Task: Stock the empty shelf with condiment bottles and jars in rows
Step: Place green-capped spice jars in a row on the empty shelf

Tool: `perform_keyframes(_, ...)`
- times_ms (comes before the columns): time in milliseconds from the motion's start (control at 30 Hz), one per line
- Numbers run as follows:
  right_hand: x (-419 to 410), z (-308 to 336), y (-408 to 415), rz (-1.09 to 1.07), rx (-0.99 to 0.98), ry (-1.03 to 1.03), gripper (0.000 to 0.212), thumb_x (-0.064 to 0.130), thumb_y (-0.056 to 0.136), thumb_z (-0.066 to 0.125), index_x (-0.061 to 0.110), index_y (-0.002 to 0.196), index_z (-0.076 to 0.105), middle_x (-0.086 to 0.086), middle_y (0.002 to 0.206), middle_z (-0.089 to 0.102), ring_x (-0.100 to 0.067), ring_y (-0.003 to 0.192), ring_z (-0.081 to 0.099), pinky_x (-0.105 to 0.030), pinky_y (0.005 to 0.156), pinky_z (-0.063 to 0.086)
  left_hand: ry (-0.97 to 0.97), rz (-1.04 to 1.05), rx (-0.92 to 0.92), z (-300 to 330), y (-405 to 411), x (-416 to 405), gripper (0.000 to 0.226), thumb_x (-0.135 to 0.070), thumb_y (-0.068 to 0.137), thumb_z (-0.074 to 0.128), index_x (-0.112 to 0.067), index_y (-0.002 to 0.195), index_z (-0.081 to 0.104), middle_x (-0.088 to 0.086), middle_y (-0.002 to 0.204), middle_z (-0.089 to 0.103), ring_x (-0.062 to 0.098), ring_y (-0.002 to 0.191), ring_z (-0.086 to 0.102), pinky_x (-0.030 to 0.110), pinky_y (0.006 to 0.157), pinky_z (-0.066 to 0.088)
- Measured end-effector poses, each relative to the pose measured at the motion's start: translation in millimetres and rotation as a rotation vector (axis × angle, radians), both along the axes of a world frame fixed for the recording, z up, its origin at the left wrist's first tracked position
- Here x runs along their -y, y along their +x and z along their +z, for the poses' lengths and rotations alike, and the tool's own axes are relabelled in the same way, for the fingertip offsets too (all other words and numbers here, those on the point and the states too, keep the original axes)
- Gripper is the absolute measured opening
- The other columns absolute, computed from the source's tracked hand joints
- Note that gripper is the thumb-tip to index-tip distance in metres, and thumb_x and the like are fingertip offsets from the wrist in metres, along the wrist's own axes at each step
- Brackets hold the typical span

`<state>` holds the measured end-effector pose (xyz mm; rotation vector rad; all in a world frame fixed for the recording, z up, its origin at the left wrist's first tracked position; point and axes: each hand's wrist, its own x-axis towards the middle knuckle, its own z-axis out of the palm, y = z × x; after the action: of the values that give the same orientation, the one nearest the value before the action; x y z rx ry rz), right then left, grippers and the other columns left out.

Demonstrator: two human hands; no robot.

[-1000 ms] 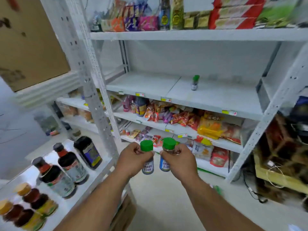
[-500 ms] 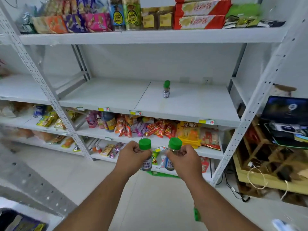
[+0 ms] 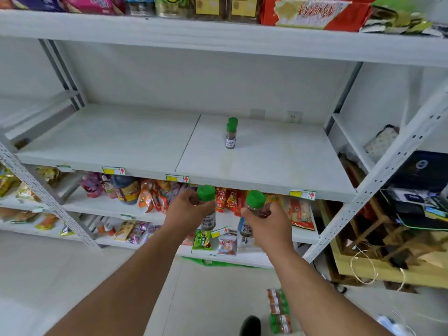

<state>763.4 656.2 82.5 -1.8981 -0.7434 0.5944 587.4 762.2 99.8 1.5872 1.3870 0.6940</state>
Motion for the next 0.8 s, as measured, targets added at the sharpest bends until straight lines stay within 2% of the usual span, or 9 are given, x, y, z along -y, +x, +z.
perform_keyframes(67,-27.2,-6.4,12.6,0.007,0.002,-0.003,0.033,0.045,0.079,0.084,0.023,0.089,0.061,0.011,0.085,0.067,-0.007,0.079,0.064,-0.030,0.068,0.051,-0.019,0.002,-0.010,-4.5,12.4,-25.9,0.032,-0.042,0.077,0.082,-0.024,0.096,0.063,-0.006,0.087,0.068,0.010,0.076,0.063,0.027,0.064,0.048)
perform_keyframes(233,-100.1,-18.2,50.2,0.009,0.002,-0.004,0.034,0.047,0.081,0.081,0.024,0.090,0.058,0.010,0.086,0.067,-0.012,0.082,0.065,-0.032,0.067,0.052,0.005,0.010,-0.107,-2.8,49.9,-86.1,0.031,-0.041,0.078,0.079,-0.020,0.093,0.062,0.002,0.093,0.069,0.022,0.085,0.067,0.032,0.066,0.051)
perform_keyframes(367,-152.8,-26.1,69.8,0.018,0.003,-0.015,0.037,0.050,0.081,0.080,0.024,0.093,0.057,0.012,0.086,0.065,-0.012,0.082,0.064,-0.033,0.070,0.051,0.001,0.037,-0.130,-3.5,69.6,-134.9,0.033,-0.043,0.076,0.081,-0.021,0.092,0.062,0.005,0.096,0.069,0.026,0.089,0.068,0.040,0.073,0.056)
perform_keyframes(500,-195.9,-32.7,78.1,0.028,0.007,-0.043,0.037,0.048,0.082,0.080,0.023,0.096,0.057,0.015,0.086,0.063,-0.010,0.080,0.061,-0.033,0.072,0.051,-0.013,0.046,-0.145,-12.5,77.0,-172.2,0.032,-0.041,0.078,0.080,-0.020,0.092,0.061,0.003,0.093,0.068,0.020,0.082,0.066,0.028,0.060,0.049)
perform_keyframes(800,-267.7,-52.0,74.6,-0.064,0.052,-0.070,0.037,0.047,0.081,0.081,0.020,0.092,0.058,0.009,0.085,0.067,-0.016,0.082,0.065,-0.032,0.070,0.052,-0.024,-0.034,-0.114,-45.2,83.5,-256.8,0.033,-0.045,0.075,0.083,-0.027,0.092,0.061,-0.011,0.094,0.070,0.011,0.087,0.067,0.027,0.068,0.049)
